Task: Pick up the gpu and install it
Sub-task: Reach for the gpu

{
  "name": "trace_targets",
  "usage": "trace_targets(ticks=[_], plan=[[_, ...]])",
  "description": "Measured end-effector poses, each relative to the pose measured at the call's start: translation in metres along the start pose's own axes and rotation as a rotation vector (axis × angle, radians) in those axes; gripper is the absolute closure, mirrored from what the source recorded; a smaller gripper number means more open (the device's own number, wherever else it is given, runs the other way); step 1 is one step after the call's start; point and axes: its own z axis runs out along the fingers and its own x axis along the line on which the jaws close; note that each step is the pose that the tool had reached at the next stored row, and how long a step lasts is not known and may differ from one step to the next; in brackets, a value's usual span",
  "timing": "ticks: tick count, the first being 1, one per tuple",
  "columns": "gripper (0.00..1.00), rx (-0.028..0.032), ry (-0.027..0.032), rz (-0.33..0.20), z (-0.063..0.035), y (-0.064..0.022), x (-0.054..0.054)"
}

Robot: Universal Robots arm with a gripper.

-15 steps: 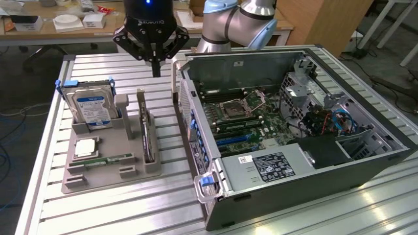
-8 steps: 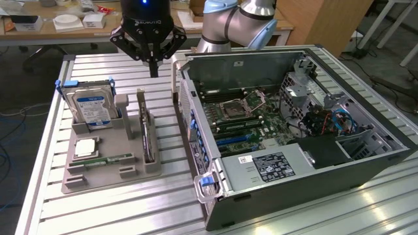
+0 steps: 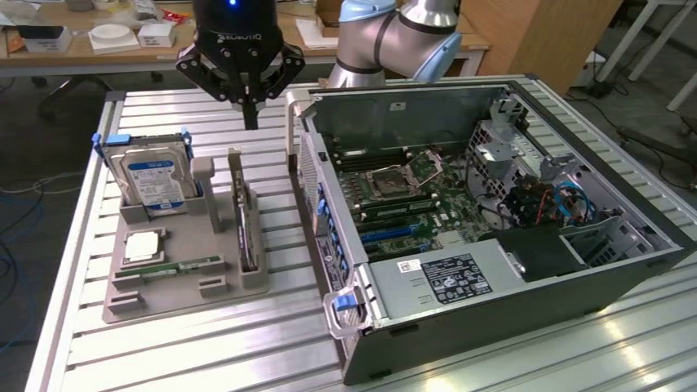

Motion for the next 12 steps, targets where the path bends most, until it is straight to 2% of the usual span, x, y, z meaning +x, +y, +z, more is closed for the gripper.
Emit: trace_targets(ticks=[12], plan=[[0.90,0.0001,0.0000,0.000,-0.0003,-0.0007,0.0095]])
